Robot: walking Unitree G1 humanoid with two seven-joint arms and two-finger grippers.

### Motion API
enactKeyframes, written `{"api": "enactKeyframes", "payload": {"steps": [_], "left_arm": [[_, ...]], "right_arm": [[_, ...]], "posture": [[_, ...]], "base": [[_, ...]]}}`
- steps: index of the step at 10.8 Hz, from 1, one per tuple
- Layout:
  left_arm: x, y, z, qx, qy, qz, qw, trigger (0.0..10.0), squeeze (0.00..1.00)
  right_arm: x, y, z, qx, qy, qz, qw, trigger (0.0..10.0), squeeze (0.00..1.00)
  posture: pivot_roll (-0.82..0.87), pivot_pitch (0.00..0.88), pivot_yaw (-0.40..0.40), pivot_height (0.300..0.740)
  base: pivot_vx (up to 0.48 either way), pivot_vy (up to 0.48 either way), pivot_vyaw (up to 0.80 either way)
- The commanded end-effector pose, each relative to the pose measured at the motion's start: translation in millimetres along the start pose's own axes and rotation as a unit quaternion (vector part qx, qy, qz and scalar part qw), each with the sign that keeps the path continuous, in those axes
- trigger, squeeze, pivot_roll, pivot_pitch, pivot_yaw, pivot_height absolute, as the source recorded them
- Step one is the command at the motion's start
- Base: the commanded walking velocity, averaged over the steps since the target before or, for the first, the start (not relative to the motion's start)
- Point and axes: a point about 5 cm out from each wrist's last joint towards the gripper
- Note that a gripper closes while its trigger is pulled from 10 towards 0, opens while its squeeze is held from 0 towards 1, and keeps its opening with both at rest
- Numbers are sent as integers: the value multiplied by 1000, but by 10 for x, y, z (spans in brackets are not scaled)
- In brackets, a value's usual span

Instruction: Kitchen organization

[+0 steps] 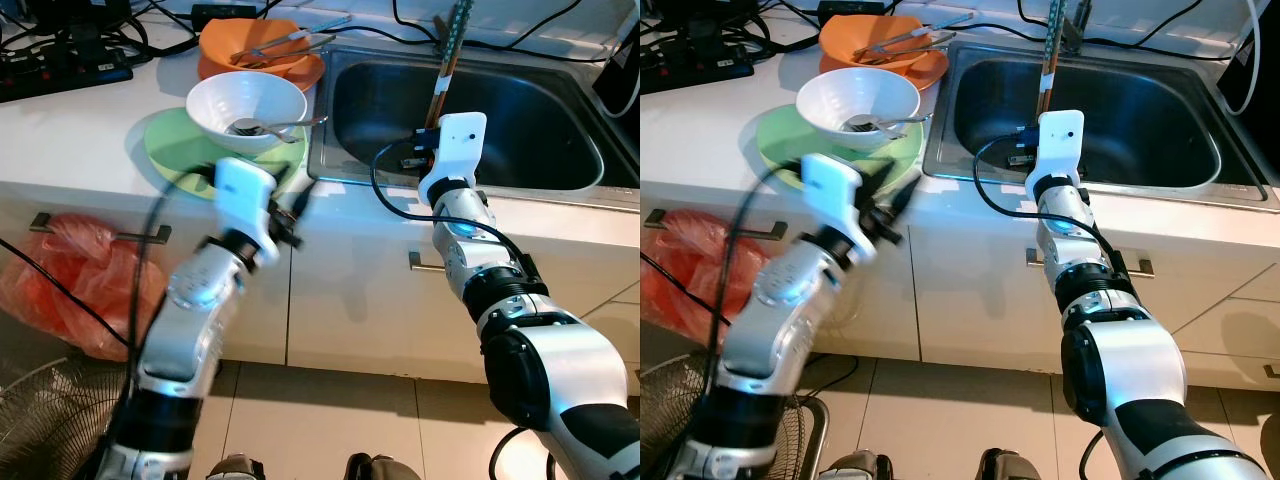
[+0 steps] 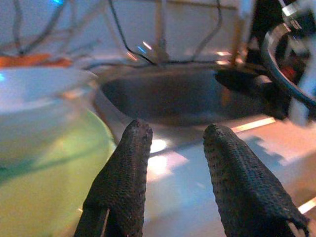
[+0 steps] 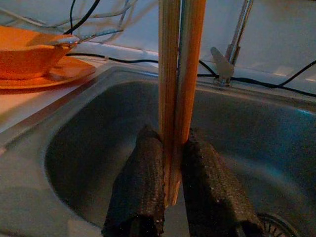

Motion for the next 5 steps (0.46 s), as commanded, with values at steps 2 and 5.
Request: {"api": "enactKeyframes", "payload": {"steps": [2,5], "left_arm": [[-10,-106,100,-4,-13,-25,1000,10000,0],[-3,-174,138,-15,5,-38,999,10000,0]], "right_arm": [[28,40,-1,1,-1,-2,1000,10000,0],[25,9,-47,10,4,-13,1000,10000,0]], "posture": [[129,107,-65,740],[132,133,-65,740]], "base": [[0,0,0],[0,0,0]]}}
Point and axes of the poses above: a point about 5 cm out from each wrist's last joint towards the gripper, its own x axis pointing out of the wrist towards the gripper, its own y axis along the axis of the wrist's last joint, z = x × y, and after that the axes turned 1 degree about x, right-handed
